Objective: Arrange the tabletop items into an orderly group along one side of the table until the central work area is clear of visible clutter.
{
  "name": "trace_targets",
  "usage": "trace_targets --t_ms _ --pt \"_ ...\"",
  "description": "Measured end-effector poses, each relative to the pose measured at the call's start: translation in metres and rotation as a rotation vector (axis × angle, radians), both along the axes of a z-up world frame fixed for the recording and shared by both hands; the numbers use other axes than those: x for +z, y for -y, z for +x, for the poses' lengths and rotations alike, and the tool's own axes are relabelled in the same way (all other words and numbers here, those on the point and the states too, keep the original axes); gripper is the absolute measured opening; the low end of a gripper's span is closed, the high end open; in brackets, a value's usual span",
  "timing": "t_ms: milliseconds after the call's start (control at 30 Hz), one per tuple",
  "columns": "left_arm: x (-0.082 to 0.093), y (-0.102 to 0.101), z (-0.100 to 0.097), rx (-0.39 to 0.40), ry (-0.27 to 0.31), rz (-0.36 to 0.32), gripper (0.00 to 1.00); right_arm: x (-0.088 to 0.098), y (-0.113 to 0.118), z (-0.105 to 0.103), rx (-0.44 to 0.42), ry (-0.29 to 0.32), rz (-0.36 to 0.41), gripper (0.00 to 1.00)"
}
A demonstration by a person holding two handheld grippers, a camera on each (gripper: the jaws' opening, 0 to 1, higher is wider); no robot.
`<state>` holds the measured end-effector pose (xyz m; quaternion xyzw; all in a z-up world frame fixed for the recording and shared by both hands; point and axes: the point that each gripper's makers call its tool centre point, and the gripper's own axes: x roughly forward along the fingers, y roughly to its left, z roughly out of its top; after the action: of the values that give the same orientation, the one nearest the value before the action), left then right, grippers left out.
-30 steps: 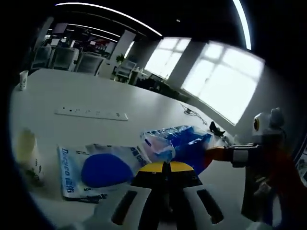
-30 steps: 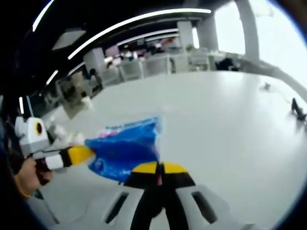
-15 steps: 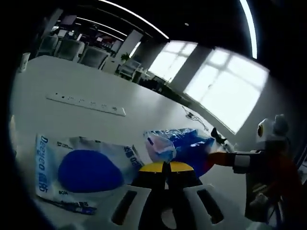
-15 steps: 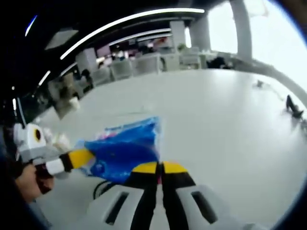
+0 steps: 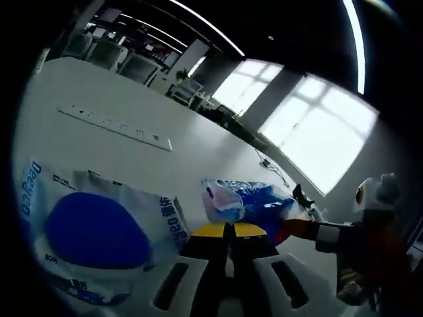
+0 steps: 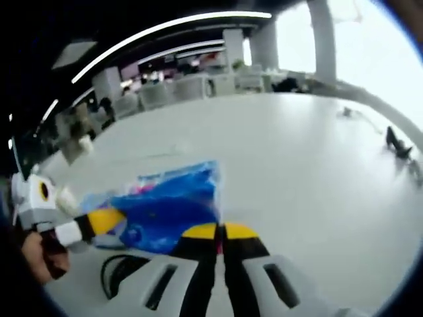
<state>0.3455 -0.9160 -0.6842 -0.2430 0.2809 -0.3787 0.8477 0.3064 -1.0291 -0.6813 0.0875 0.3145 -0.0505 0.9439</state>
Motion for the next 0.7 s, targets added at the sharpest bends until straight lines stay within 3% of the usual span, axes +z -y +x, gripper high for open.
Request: trace_targets --t_ms 133,167,267,433,500,700 --pt "-0.008 0.004 0.002 0.003 -0.014 0.014 0.0 -0.008 0.005 0.004 0.003 -0.016 -0.016 0.0" --pt "-0.01 0.005 0.001 0.008 -0.042 0.015 0.0 -0.01 0.006 0.004 -0.001 -0.018 -0.012 0.0" --pt "-0.011 0.008 0.005 0.015 -0.001 0.039 0.0 -0.018 0.01 0.009 -0.015 -0.019 0.013 0.0" --pt "-0.024 0.014 0.006 0.008 -0.036 0.078 0.0 -0.029 0.016 0.014 -0.023 -0.038 0.019 0.0" --pt "-0.027 0.015 0.009 0.012 -0.005 0.112 0.0 -0.033 0.017 0.015 -0.024 -0.044 0.027 0.0" --pt "-0.033 0.017 0.01 0.01 0.009 0.145 0.0 -0.043 0.022 0.018 -0.015 -0.066 0.021 0.0"
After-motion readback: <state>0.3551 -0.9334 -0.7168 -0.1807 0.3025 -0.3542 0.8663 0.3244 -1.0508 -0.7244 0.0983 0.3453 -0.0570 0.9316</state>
